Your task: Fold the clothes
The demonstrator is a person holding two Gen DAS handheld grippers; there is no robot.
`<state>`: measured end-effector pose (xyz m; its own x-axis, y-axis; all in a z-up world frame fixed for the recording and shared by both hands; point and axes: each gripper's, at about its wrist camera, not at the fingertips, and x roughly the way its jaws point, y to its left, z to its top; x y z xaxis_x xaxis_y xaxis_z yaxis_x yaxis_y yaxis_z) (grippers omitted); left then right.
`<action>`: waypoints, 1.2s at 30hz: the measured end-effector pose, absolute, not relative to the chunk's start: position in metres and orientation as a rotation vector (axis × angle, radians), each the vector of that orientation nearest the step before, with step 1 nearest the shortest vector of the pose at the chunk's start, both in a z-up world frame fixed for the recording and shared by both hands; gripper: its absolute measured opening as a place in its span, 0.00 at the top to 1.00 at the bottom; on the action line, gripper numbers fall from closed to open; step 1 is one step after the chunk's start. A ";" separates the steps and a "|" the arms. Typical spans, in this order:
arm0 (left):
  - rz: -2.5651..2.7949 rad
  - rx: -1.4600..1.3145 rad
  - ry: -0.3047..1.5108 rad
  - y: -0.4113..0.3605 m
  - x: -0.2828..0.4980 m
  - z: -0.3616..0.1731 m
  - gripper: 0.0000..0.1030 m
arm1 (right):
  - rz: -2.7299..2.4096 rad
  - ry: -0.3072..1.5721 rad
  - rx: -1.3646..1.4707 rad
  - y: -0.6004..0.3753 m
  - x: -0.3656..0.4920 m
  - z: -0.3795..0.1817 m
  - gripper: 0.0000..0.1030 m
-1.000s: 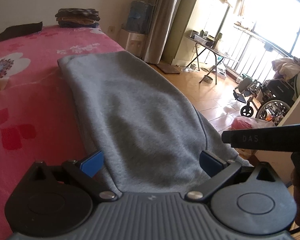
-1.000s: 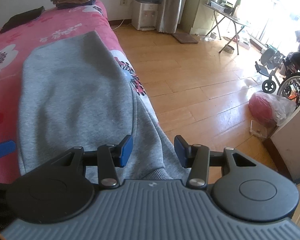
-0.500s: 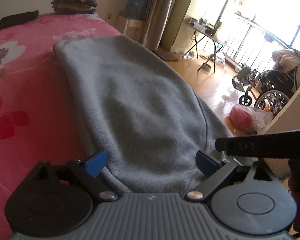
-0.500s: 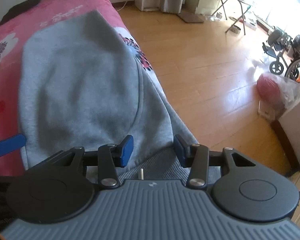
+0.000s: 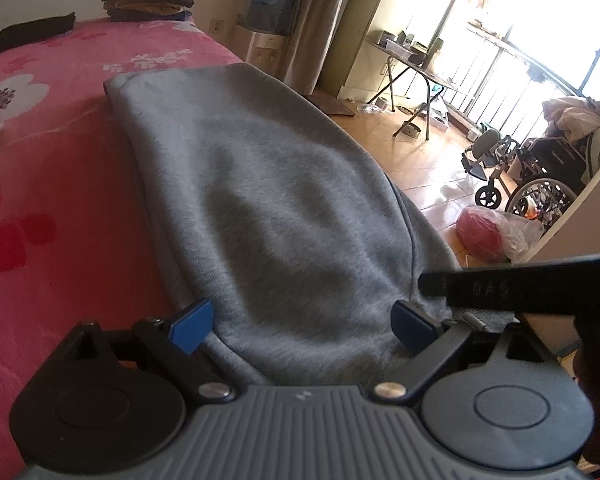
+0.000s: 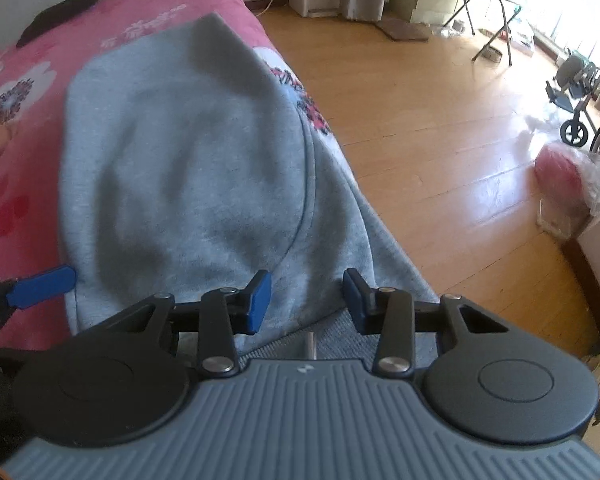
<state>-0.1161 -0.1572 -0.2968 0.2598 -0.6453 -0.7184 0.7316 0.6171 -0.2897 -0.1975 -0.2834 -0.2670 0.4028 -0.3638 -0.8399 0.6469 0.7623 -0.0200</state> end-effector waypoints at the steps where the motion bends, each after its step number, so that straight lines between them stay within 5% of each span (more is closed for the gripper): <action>1: -0.935 0.103 0.920 -0.156 -0.115 -0.297 0.07 | -0.656 0.938 0.329 -0.283 -0.199 -0.263 0.63; 25: -1.027 0.067 0.830 -0.136 -0.127 -0.283 0.04 | -0.717 0.874 0.385 -0.290 -0.212 -0.258 0.63; 36: -1.044 0.068 0.703 -0.113 -0.146 -0.263 0.00 | -0.703 0.691 0.565 -0.306 -0.245 -0.255 0.63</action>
